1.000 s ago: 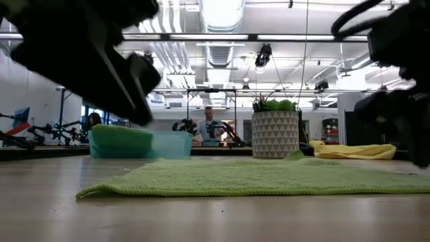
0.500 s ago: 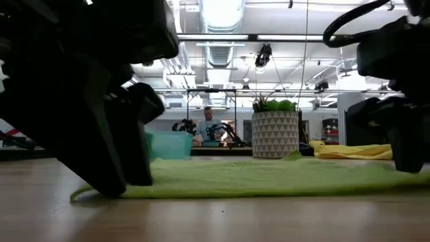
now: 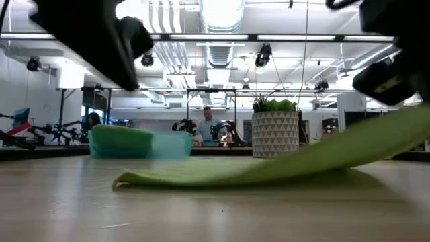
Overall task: Fold microfiber towels
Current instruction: Fold the yellow-green microfiber cloth
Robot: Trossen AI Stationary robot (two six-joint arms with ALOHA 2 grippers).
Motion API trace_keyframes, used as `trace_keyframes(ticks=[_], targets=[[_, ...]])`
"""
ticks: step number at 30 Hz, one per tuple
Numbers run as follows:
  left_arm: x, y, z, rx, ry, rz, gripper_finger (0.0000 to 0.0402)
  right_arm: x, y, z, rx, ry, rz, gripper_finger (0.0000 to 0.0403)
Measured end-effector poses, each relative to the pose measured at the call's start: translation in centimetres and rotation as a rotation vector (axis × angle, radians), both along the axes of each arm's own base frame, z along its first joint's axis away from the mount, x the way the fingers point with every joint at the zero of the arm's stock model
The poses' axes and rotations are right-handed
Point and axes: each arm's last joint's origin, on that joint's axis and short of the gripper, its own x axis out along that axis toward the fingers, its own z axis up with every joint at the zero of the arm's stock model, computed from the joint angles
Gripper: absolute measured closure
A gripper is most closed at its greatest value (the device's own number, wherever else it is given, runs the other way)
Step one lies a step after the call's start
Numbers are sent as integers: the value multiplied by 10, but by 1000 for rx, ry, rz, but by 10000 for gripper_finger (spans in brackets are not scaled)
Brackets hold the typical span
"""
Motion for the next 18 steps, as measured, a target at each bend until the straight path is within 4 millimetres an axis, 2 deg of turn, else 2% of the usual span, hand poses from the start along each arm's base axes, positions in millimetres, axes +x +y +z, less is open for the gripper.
trace_keyframes(ticks=[3,6,18], targets=[[-3,0,7,-22,-25,-9,400,-2,6,17,63,-45,1,392],[-1,-2,13,-49,-67,-10,398,-4,9,21,88,-40,-9,392],[26,-14,-22,-176,-109,-93,398,-2,10,23,150,-11,-65,392]])
